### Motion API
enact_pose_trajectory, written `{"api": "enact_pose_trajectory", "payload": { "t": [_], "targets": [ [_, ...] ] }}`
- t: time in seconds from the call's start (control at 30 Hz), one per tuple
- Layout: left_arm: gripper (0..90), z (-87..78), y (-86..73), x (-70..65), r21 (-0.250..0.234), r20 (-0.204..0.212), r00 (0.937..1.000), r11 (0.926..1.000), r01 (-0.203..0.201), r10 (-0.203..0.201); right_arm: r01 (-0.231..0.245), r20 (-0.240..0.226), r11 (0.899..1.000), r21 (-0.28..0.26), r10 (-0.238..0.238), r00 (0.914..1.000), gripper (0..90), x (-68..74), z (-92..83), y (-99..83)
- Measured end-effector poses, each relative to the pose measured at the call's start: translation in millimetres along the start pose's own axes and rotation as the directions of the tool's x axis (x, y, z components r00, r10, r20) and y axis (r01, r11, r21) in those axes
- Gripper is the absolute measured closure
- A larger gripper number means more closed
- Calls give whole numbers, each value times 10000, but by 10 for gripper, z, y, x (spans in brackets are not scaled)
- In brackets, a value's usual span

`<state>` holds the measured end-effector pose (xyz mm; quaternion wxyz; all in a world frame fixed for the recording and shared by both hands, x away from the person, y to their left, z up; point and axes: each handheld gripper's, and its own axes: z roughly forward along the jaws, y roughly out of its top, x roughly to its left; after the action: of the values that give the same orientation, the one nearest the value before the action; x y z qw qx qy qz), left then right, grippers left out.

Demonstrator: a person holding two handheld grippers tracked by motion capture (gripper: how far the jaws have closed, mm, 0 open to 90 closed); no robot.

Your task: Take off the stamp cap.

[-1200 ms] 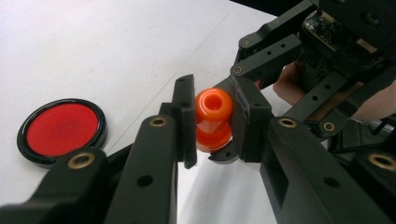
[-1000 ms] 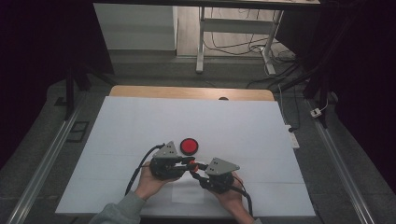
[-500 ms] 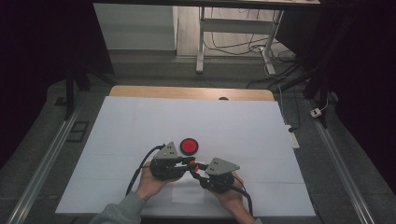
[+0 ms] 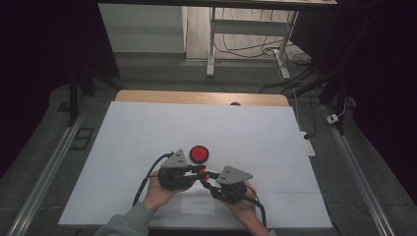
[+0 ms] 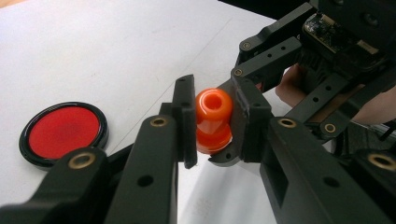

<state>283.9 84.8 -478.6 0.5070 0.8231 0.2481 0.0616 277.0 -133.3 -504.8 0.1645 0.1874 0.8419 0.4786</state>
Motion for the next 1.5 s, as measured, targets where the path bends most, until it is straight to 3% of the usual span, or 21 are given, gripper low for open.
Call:
{"api": "enact_pose_trajectory", "payload": {
  "t": [1.5],
  "targets": [
    [726,9,-14,-4,-118,-21,10000,9999,-22,22,101,-24,9999,-21,-101,9999,650,-18,-5,-18]
  ]
}}
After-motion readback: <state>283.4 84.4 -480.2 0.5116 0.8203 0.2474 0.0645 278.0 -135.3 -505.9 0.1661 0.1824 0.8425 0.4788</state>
